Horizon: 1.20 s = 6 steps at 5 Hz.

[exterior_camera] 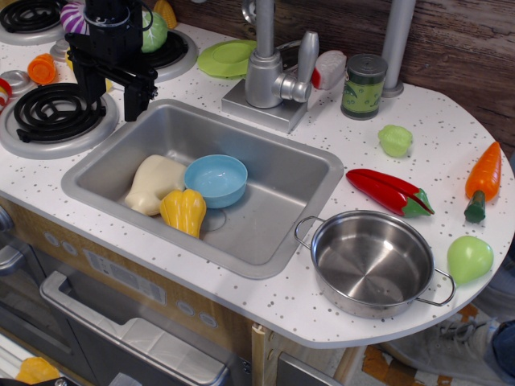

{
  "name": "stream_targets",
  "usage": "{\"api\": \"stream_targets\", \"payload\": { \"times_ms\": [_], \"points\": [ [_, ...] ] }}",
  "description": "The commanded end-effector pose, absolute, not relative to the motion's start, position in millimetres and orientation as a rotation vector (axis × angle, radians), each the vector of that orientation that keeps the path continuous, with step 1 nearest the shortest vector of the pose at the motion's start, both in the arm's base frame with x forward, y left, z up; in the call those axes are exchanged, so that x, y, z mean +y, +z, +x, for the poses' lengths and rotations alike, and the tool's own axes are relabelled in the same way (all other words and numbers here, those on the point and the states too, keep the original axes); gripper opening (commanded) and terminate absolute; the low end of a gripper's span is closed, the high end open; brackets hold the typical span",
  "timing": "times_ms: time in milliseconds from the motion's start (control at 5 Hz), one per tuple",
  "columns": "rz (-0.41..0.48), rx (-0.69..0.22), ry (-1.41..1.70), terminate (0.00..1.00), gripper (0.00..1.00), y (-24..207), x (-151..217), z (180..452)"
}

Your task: Put broccoli in pot or pan

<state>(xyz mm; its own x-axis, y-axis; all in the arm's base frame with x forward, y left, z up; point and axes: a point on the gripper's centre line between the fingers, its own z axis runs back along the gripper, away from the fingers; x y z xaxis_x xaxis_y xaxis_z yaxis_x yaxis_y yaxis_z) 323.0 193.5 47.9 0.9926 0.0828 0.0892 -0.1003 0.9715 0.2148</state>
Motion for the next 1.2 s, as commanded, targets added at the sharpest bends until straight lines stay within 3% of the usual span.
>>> {"api": "stream_targets", "payload": {
  "times_ms": [0,400,600,1000],
  "points": [
    [0.221,-0.080,0.093,0.00,1.00,47.9,193.5,323.0],
    [0.156,-0.106,0.158,0.00,1.00,87.2,111.7,316.8],
    [0.157,-0.163,0.088,0.00,1.00,101.3,61.3,320.3],
    [0.122,-0.180,0.069,0.00,1.00,119.9,-23.0,368.1]
  ]
}}
